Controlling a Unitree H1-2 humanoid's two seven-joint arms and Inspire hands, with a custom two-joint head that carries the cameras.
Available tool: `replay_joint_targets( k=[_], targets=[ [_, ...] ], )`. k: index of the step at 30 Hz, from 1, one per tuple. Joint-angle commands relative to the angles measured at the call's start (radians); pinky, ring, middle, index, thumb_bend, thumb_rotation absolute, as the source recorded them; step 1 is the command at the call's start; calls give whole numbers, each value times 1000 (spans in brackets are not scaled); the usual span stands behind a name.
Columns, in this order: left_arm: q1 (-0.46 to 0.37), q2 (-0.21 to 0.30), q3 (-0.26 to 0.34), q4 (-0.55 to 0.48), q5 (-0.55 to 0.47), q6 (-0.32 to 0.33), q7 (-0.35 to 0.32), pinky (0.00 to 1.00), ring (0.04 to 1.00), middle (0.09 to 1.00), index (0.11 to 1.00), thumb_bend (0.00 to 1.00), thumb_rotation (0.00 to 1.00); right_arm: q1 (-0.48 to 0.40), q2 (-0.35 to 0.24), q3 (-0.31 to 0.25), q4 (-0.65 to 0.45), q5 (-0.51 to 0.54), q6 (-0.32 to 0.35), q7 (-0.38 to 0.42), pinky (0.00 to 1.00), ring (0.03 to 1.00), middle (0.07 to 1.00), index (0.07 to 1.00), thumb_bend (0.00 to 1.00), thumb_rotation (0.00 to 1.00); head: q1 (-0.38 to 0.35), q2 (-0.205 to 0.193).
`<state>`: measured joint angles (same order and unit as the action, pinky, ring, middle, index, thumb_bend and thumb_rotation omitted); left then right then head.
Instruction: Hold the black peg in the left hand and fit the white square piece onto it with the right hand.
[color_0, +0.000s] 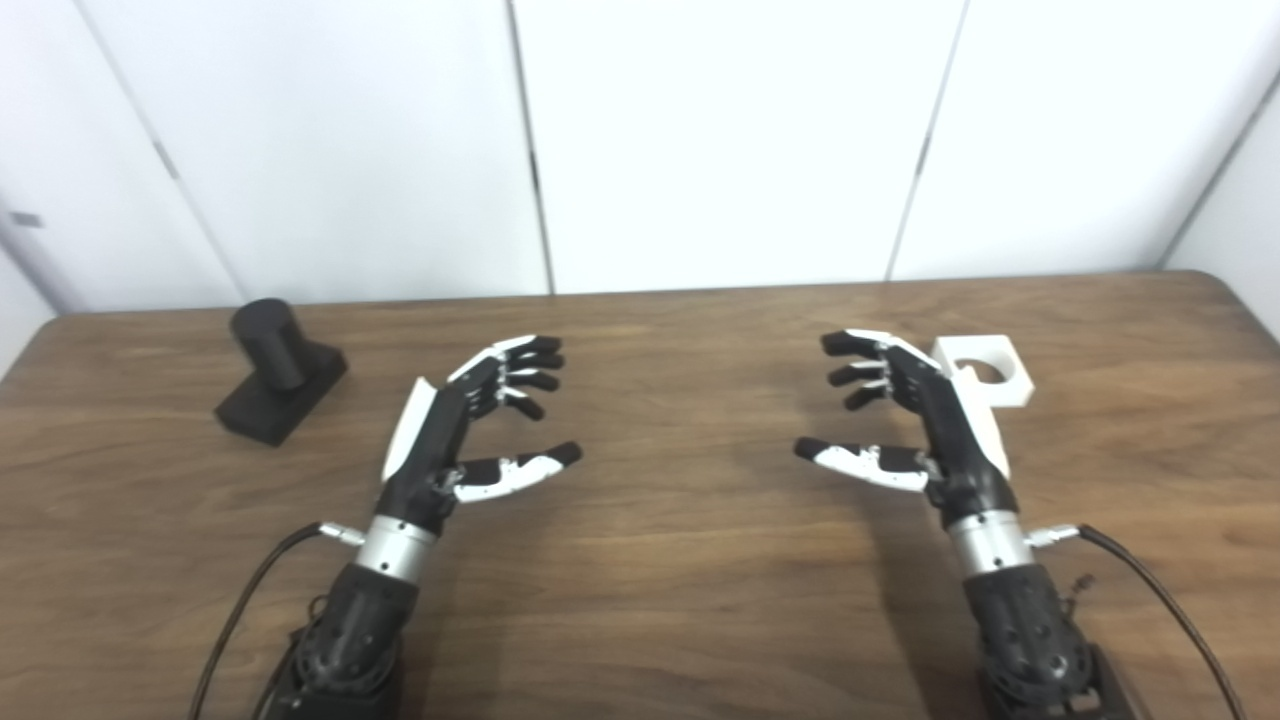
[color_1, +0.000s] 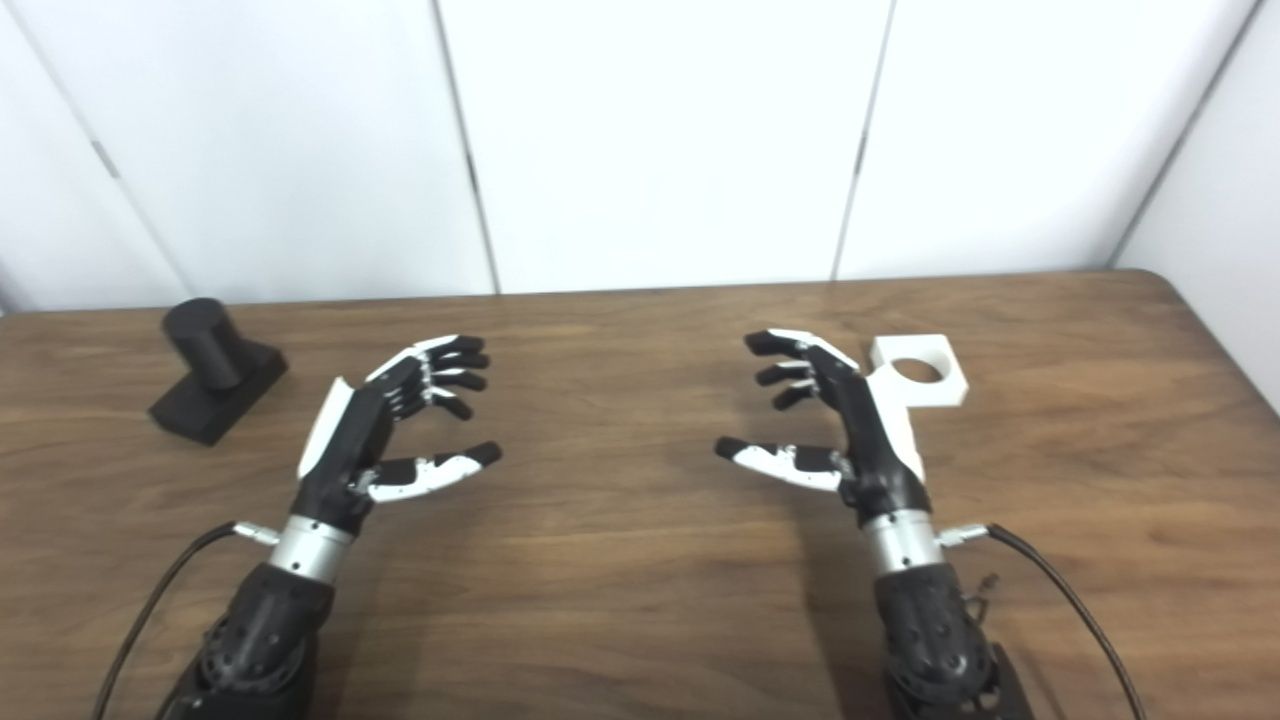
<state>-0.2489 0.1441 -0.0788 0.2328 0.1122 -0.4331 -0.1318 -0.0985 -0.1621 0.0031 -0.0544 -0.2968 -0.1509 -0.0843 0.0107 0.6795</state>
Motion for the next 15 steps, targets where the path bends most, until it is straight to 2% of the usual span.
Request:
replay_joint_targets(
  k=[1, 15],
  targets=[
    [-33, -5, -3, -17, 14, -35, 23, 554, 693, 742, 763, 686, 13, -30, -15, -10, -25, 18, -44, -2, 497, 624, 715, 680, 652, 0, -2, 1],
    [-28, -2, -4, -21, -5, -34, 16, 551, 688, 738, 760, 689, 0, -28, -12, -8, -35, 6, -30, -3, 495, 617, 709, 680, 655, 0, 3, -4]
  ],
)
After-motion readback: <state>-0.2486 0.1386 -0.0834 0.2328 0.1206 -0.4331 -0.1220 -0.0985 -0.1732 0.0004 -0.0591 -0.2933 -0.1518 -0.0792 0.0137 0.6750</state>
